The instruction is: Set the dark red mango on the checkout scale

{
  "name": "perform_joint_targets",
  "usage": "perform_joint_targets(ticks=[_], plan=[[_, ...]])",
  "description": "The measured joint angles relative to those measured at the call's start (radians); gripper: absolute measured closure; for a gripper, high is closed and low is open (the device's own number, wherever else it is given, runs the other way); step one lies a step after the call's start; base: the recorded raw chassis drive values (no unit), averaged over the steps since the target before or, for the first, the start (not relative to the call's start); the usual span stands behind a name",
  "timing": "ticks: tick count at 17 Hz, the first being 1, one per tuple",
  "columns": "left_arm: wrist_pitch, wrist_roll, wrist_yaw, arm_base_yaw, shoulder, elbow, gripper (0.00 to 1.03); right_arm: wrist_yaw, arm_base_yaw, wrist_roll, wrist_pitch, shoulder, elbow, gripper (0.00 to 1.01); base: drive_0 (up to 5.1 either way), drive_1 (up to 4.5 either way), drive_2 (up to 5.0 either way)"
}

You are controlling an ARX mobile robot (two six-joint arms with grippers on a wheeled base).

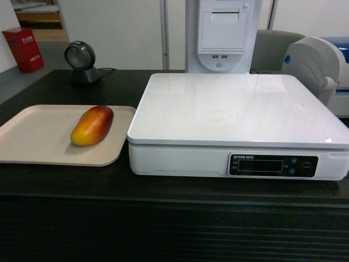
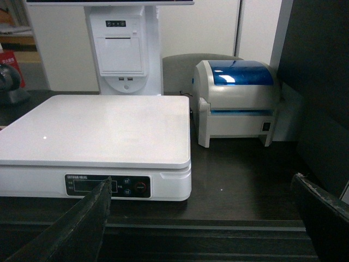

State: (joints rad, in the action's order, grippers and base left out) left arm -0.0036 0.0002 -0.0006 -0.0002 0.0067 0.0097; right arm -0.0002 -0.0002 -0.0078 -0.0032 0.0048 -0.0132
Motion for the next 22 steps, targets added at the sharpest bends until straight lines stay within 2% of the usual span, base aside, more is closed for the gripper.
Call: perform_joint_targets(ticks=[18, 19, 20, 21, 22], plan=[[0.0, 0.0, 0.0, 0.0, 0.0, 0.0, 0.05, 0.0, 0.0, 0.0, 0.0, 0.0, 0.0, 0.03, 0.0, 0.0, 0.0], [-0.046, -0.014, -0.05, -0.02, 0.01, 0.01, 0.05, 0.0, 0.0, 0.0, 0.0, 0.0, 0.0, 0.03, 0.0, 0.0, 0.0], [-0.115, -0.068, -0.207, -0.112, 0.071, 0.043, 0.05, 0.001, 0.0, 0.0, -0.001, 0.0, 0.0, 0.03, 0.0, 0.0, 0.0], [-0.089, -0.158, -0.47, -0.314, 0.172, 0.08, 0.05, 0.0, 0.0, 0.0, 0.0, 0.0, 0.0, 0.03, 0.0, 0.0, 0.0], [-0.031, -0.177, -0.578, -0.376, 0.203, 0.093, 0.05, 0.0, 0.0, 0.0, -0.001, 0.0, 0.0, 0.03, 0.0, 0.0, 0.0]])
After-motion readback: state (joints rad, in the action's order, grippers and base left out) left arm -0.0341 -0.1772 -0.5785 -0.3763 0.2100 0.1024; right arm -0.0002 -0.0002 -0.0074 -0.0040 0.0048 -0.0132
